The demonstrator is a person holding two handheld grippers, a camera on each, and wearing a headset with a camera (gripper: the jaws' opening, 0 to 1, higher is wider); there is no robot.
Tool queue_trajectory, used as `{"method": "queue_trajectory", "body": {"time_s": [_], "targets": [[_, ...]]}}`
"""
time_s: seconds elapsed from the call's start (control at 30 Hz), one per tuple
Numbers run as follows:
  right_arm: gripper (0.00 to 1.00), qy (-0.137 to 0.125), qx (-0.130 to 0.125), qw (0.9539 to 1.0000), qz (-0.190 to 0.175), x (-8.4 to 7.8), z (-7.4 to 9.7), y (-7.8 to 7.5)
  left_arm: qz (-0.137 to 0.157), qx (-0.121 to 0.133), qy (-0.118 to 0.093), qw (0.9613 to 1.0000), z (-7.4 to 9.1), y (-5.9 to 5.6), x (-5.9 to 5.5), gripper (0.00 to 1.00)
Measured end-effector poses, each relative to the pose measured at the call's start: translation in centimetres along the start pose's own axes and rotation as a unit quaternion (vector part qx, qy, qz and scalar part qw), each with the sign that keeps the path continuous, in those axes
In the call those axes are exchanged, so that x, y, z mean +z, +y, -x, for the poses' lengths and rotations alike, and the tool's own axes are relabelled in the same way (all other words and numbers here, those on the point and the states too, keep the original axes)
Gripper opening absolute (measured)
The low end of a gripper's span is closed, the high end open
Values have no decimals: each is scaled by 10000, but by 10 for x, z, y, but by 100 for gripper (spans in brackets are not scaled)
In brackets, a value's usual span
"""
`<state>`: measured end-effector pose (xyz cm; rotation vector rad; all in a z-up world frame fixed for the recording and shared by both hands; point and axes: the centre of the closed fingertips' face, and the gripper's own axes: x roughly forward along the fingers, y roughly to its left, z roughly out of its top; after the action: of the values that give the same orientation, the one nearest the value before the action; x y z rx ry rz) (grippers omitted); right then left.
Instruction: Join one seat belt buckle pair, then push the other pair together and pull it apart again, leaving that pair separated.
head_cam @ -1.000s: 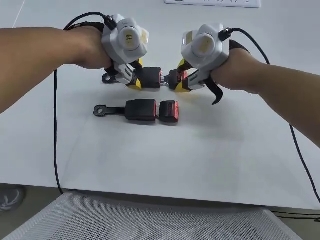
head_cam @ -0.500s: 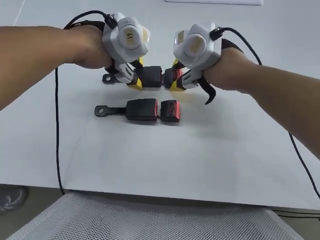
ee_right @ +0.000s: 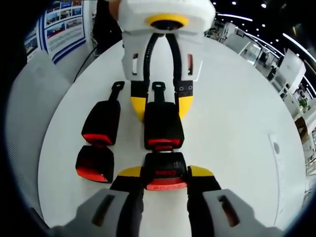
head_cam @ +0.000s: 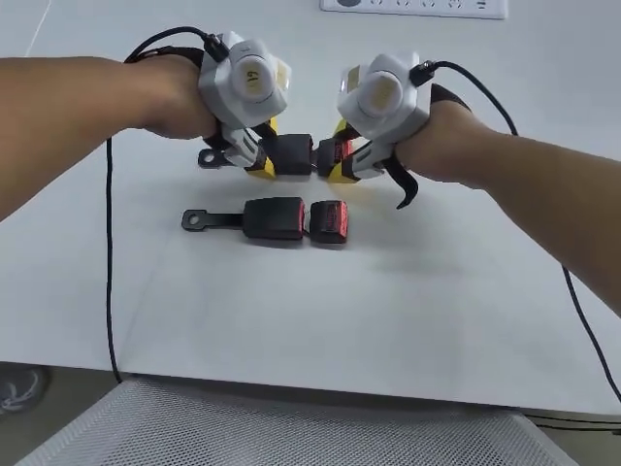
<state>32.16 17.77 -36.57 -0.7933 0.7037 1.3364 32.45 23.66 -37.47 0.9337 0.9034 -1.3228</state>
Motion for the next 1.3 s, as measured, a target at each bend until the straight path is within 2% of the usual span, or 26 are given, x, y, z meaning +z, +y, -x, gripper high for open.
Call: {"method": "queue_trajectory", "body": {"time_s": [0.3, 0.43, 0.87, 1.03, 1.1, 1.13, 1.3], "targets": [[33, 25, -1, 10000, 49, 0, 4, 3, 24, 5, -23, 10000, 3, -3, 2, 31], [33, 73, -9, 10000, 43, -5, 7, 2, 54, 6, -26, 10000, 4, -5, 3, 31], [34, 2, -38, 10000, -25, -14, 14, 3, 75, -24, -16, 10000, 1, -1, 0, 32], [34, 16, -56, 10000, -65, -24, 21, 3, 77, -26, -20, 10000, 1, 0, 0, 32], [34, 109, -99, 9998, -129, -32, 24, 1, 70, -24, -15, 10000, 1, 0, 1, 32], [34, 74, -107, 9997, -205, -36, 26, -2, 73, -26, -16, 10000, 1, 0, 1, 32], [35, 145, -116, 9997, -155, -52, 37, 1, 87, -24, -12, 10000, 0, -1, 1, 32]]}}
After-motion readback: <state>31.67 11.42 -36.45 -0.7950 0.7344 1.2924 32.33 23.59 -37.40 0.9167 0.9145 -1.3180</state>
